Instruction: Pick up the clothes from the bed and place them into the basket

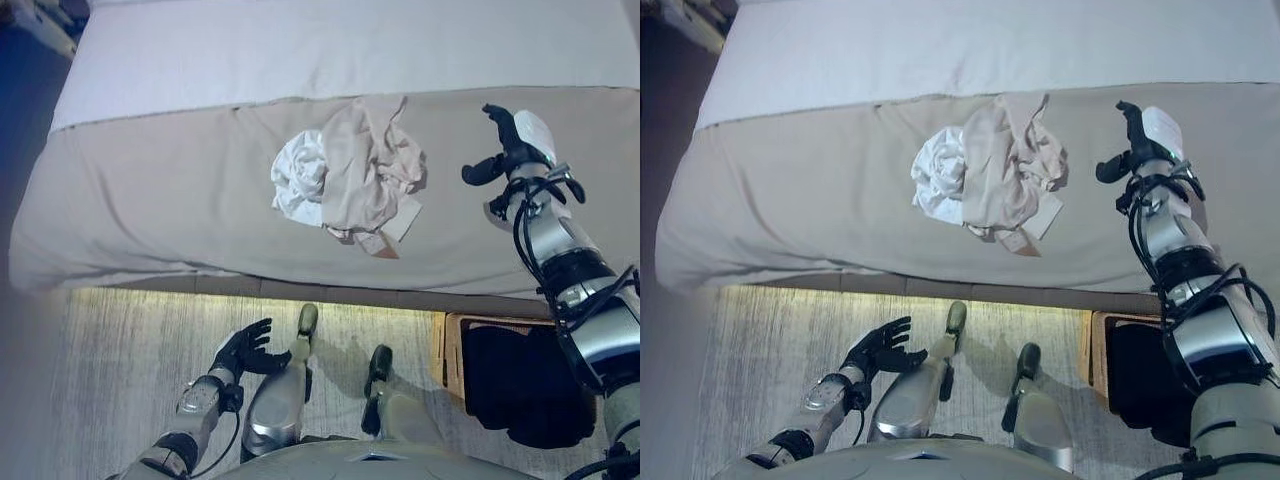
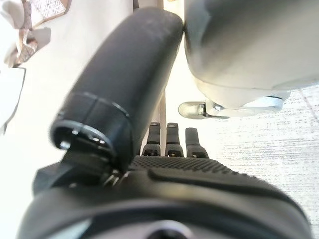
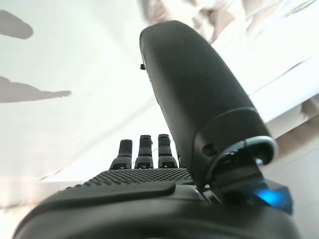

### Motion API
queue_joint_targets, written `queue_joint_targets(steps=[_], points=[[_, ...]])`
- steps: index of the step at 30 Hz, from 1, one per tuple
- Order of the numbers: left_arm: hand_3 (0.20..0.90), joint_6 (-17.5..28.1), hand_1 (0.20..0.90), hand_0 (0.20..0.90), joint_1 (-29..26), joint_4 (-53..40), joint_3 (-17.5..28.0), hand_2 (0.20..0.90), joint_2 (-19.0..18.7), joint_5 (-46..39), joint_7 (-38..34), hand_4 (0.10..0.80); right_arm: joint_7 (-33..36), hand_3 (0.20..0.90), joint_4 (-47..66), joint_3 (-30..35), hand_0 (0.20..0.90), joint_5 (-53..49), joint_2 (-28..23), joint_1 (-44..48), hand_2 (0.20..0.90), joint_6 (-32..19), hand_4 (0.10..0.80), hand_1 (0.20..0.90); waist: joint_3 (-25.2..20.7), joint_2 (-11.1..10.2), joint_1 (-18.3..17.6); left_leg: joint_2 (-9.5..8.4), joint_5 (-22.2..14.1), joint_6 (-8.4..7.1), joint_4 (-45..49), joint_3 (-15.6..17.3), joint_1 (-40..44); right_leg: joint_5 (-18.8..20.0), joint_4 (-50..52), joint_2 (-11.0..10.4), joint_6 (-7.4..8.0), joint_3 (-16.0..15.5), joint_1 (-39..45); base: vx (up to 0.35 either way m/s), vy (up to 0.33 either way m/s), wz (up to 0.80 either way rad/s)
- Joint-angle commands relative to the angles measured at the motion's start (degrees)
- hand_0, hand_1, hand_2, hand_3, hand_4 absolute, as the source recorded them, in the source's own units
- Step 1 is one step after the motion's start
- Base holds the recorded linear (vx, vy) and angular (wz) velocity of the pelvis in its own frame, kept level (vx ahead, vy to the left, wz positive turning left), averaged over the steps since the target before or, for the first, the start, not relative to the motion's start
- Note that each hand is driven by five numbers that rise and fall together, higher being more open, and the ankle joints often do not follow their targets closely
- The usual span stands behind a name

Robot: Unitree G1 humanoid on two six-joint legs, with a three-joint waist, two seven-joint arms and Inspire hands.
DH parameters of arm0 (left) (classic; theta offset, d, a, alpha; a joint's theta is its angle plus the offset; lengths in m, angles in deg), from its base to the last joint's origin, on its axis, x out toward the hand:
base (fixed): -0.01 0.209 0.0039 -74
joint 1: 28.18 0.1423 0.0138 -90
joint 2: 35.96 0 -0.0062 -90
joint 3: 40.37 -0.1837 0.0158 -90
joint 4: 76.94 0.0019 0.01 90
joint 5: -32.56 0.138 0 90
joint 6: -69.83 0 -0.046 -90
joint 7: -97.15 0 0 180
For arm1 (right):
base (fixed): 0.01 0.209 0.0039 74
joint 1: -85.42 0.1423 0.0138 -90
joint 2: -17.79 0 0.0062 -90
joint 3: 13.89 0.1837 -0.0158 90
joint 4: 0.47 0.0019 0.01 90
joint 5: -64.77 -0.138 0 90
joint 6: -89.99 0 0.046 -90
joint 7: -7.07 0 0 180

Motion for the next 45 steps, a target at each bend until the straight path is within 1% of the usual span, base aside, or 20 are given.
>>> queue_joint_targets(steps=[1, 8, 12, 16, 21, 25, 30, 32, 36, 37, 38, 39, 40, 42, 43, 44, 45], points=[[0.900, 4.2, 0.900, 0.900, -2.1, -2.7, -3.5, 0.900, -1.9, -3.1, 1.3, 0.800, 3.7, 0.900, 0.3, -4.9, 0.900, 0.1, -3.6, 12.6, 0.900, -0.8, 0.800, 0.900, 0.2, -0.5, 2.0, -2.36, -7.5, 2.10, 1.4, 2.1, 1.7, 0.4, 9.6, -2.9, -1.27, 1.3, -9.1, -0.028, 0.052, 0.32], [0.900, 4.4, 0.900, 0.900, -3.3, -4.8, -5.0, 0.900, -2.0, -5.0, 1.5, 0.800, 2.3, 0.900, -1.2, -8.3, 0.900, 0.7, -2.6, 17.6, 0.900, 0.1, 0.800, 0.900, 2.9, 0.7, 3.5, -2.93, -6.7, 2.38, 2.4, 1.4, -1.1, -0.3, 12.3, -3.6, -1.28, -0.5, -11.7, -0.019, 0.041, 0.13], [0.900, 4.5, 0.900, 0.900, -3.8, -6.1, -5.3, 0.900, -1.7, -6.1, 1.2, 0.800, 1.0, 0.900, -2.1, -9.8, 0.900, 1.6, -1.5, 20.4, 0.900, 1.6, 0.800, 0.900, 4.4, 1.4, 4.5, -3.06, -6.3, 2.53, 3.3, 1.2, -3.0, -0.9, 14.6, -3.9, -1.32, -1.1, -13.8, -0.015, 0.053, 0.09], [0.900, 5.6, 0.900, 0.900, -4.2, -8.5, -5.8, 0.900, -1.7, -7.6, 1.4, 0.800, -0.2, 0.900, -3.1, -11.0, 0.900, 2.0, -1.1, 22.7, 0.900, 3.2, 0.800, 0.900, 6.3, 1.9, 5.6, -3.32, -6.0, 2.77, 5.0, 1.1, -5.5, -1.7, 17.5, -4.4, -1.44, -1.9, -16.2, -0.020, 0.019, 0.09], [0.900, 7.0, 0.900, 0.900, -3.7, -11.7, -6.8, 0.900, -1.5, -9.9, 1.2, 0.800, -1.3, 0.900, -6.0, -12.2, 0.900, 2.5, -0.2, 24.3, 0.900, 5.7, 0.800, 0.900, 6.3, 2.8, 7.0, -3.61, -5.9, 2.92, 7.3, 0.9, -9.9, -2.9, 21.1, -5.1, -1.66, -3.2, -20.5, -0.001, 0.020, 0.08], [0.900, 7.8, 0.900, 0.900, -2.9, -14.5, -7.5, 0.900, -2.3, -11.3, 1.2, 0.800, -3.6, 0.900, -8.4, -13.0, 0.900, 2.6, 0.0, 25.5, 0.900, 7.2, 0.800, 0.900, 6.3, 3.2, 8.0, -3.94, -5.8, 2.99, 9.3, 0.9, -13.9, -3.2, 22.8, -5.1, -1.98, -3.8, -23.7, -0.004, -0.013, 0.09], [0.900, 8.5, 0.900, 0.900, -1.9, -16.9, -7.6, 0.900, -3.2, -13.1, 1.0, 0.800, -8.3, 0.900, -10.8, -14.1, 0.900, 3.3, 0.5, 26.8, 0.900, 7.7, 0.800, 0.900, 6.3, 3.6, 9.0, -4.06, -5.5, 3.11, 10.7, 0.5, -17.7, -3.4, 24.6, -5.2, -2.13, -4.3, -27.3, 0.005, -0.015, 0.04], [0.900, 8.8, 0.900, 0.900, -1.3, -18.7, -7.7, 0.900, -3.5, -13.7, 0.6, 0.800, -9.8, 0.900, -11.3, -15.6, 0.900, 3.1, 0.6, 27.1, 0.900, 8.1, 0.800, 0.900, 6.3, 3.7, 9.3, -4.19, -5.4, 3.22, 11.4, 0.1, -19.5, -3.4, 25.3, -5.0, -2.36, -4.4, -29.1, 0.000, 0.000, 0.00], [0.900, 10.0, 0.900, 0.900, -0.4, -20.5, -7.8, 0.900, -4.1, -13.8, -0.1, 0.800, -11.0, 0.900, -12.0, -15.7, 0.900, 2.7, 0.9, 27.6, 0.900, 8.1, 0.800, 0.900, 6.3, 3.7, 9.6, -4.23, -5.3, 3.26, 12.0, -0.1, -21.5, -3.1, 25.6, -4.8, -2.44, -4.3, -31.2, 0.002, -0.002, -0.01], [0.900, 10.7, 0.900, 0.900, -0.3, -20.8, -7.9, 0.900, -4.3, -13.8, -0.5, 0.800, -11.0, 0.510, -12.1, -15.9, 0.566, 2.4, 0.9, 27.7, 0.566, 7.9, 0.410, 0.566, 6.3, 3.7, 9.6, -4.14, -5.2, 3.25, 11.9, -0.1, -21.8, -3.0, 25.6, -4.7, -2.44, -4.3, -31.5, 0.000, 0.000, 0.00], [0.900, 12.6, 0.900, 0.900, -0.2, -21.5, -7.9, 0.900, -4.6, -13.1, -1.5, 0.800, -10.9, 0.200, -12.0, -16.1, 0.300, 1.4, 0.9, 27.8, 0.300, 7.6, 0.100, 0.300, 6.3, 3.8, 9.7, -4.05, -5.1, 3.20, 11.6, -0.1, -22.0, -3.0, 25.6, -4.6, -2.43, -4.3, -31.8, -0.010, 0.003, -0.03], [0.900, 16.0, 0.900, 0.900, -0.4, -23.3, -7.8, 0.900, -5.3, -9.2, -4.7, 0.800, -11.2, 0.200, -11.3, -15.9, 0.300, 0.9, 0.6, 27.6, 0.300, 7.2, 0.100, 0.300, 6.3, 3.8, 9.6, -3.96, -4.9, 3.15, 11.4, 0.1, -22.1, -3.1, 25.7, -4.5, -2.41, -4.2, -32.1, -0.012, 0.010, -0.04], [0.900, 18.1, 0.900, 0.900, -0.7, -25.0, -7.8, 0.900, -6.2, -4.4, -8.1, 0.800, -10.9, 0.200, -11.0, -15.6, 0.300, 0.6, 0.4, 27.2, 0.300, 7.3, 0.100, 0.300, 6.3, 3.8, 9.5, -3.92, -4.9, 3.13, 11.3, 0.2, -22.2, -3.1, 25.9, -4.5, -2.41, -4.1, -32.3, -0.009, 0.017, -0.04], [0.900, 20.5, 0.900, 0.900, -1.5, -28.0, -8.1, 0.900, -7.9, 5.8, -16.7, 0.800, -10.4, 0.200, -10.6, -15.2, 0.300, 0.2, -0.2, 26.5, 0.300, 7.2, 0.100, 0.300, 6.3, 4.0, 9.4, -4.00, -5.0, 3.19, 11.6, 0.2, -22.3, -3.3, 26.2, -4.6, -2.38, -3.7, -32.6, -0.003, 0.021, -0.05], [0.900, 20.8, 0.900, 0.900, -2.6, -30.2, -8.8, 0.900, -9.7, 12.9, -24.8, 0.800, -9.9, 0.200, -10.7, -15.0, 0.300, -0.5, -0.2, 26.2, 0.300, 7.3, 0.100, 0.300, 6.3, 4.1, 9.3, -4.03, -5.1, 3.20, 11.8, 0.2, -22.3, -3.3, 26.4, -4.6, -2.35, -3.5, -32.6, -0.002, 0.023, -0.04], [0.900, 19.8, 0.900, 0.900, -3.8, -31.8, -8.8, 0.900, -11.0, 18.5, -30.5, 0.800, -9.5, 0.200, -11.3, -14.6, 0.300, -0.4, -0.2, 25.8, 0.300, 6.8, 0.100, 0.300, 6.3, 4.1, 9.2, -3.99, -5.2, 3.25, 11.8, 0.2, -22.1, -3.5, 26.5, -4.6, -2.33, -3.3, -32.6, 0.000, 0.000, 0.00], [0.900, 17.6, 0.900, 0.900, -5.1, -33.0, -8.6, 0.900, -12.1, 23.9, -36.6, 0.800, -8.9, 0.200, -11.8, -14.0, 0.300, -0.5, -0.2, 25.4, 0.300, 6.5, 0.100, 0.300, 6.3, 4.1, 9.1, -4.02, -5.4, 3.33, 11.9, 0.2, -21.9, -3.5, 26.6, -4.6, -2.26, -3.3, -32.5, 0.000, 0.000, 0.00]])
